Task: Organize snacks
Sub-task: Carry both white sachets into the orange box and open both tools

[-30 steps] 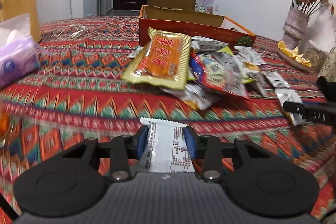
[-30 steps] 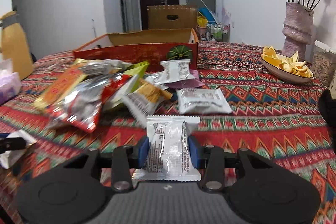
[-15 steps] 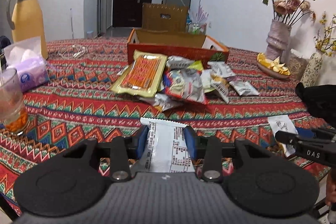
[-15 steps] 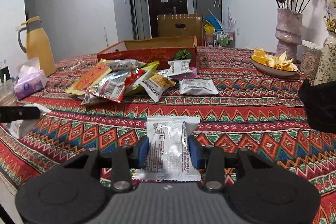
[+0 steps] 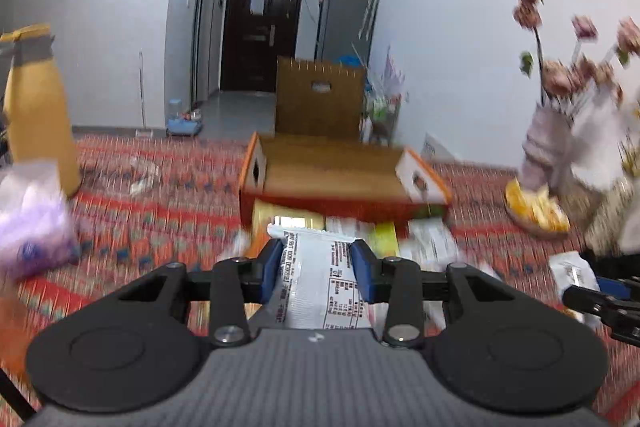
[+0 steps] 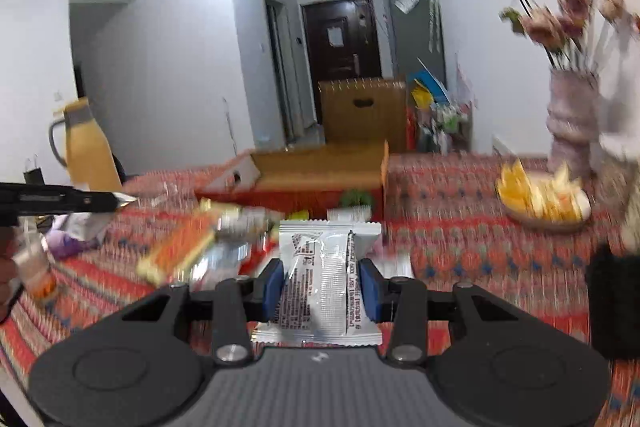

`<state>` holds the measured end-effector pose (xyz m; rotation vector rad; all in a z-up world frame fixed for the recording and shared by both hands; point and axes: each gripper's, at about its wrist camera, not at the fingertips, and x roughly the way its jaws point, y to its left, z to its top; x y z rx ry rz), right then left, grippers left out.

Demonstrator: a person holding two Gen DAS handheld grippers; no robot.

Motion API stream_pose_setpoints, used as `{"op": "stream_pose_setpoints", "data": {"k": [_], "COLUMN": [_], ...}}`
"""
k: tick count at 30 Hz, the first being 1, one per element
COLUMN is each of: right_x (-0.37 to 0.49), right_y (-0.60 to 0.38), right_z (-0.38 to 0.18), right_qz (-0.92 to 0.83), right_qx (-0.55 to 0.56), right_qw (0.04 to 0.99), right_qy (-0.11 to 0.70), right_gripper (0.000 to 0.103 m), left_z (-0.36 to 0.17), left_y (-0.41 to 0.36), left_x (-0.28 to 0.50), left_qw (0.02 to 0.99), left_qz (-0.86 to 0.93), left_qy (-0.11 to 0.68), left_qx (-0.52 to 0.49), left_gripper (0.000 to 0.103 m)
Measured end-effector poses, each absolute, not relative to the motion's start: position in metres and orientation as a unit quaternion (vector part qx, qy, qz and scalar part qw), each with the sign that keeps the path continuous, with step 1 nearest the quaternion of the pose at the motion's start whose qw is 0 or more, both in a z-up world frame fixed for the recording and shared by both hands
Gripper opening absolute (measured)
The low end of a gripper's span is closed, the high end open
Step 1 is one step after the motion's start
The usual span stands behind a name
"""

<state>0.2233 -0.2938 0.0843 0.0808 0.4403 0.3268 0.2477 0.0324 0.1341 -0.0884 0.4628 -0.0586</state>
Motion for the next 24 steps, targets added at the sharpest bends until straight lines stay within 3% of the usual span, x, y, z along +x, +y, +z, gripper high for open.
{"op": "stream_pose_setpoints", "data": {"k": [8,13,19,24], "right_x": [0.365,0.481,0.612,0.681], "right_y": [-0.286,-0.269,-0.236,-0.201], "right_z": [0.137,0.142,0.105,0.049], "right_qz": [0.185,0.180,0.143,0.085], "right_qx": [0.032,0.042,0.020,-0.079], "right_qw": [0.961,0.957,0.945,0.929], "right_qy": [0.201,0.224,0.292,0.352], "right_gripper": [0.040,0.040,0.040,0.041], "left_z": [0.176,0.173,0.129,0.081], "left_y": [0.034,0.042,0.065,0.063], "left_x": [0.380,0.475,0.591,0.646], "left_qw": [0.985,0.979,0.958,0.950], "left_qz": [-0.006,-0.005,0.000,0.008], "left_qy": [0.168,0.193,0.273,0.311], "left_qx": [-0.045,-0.064,-0.089,-0.033], "left_gripper": [0.039,0.039,0.039,0.039]}}
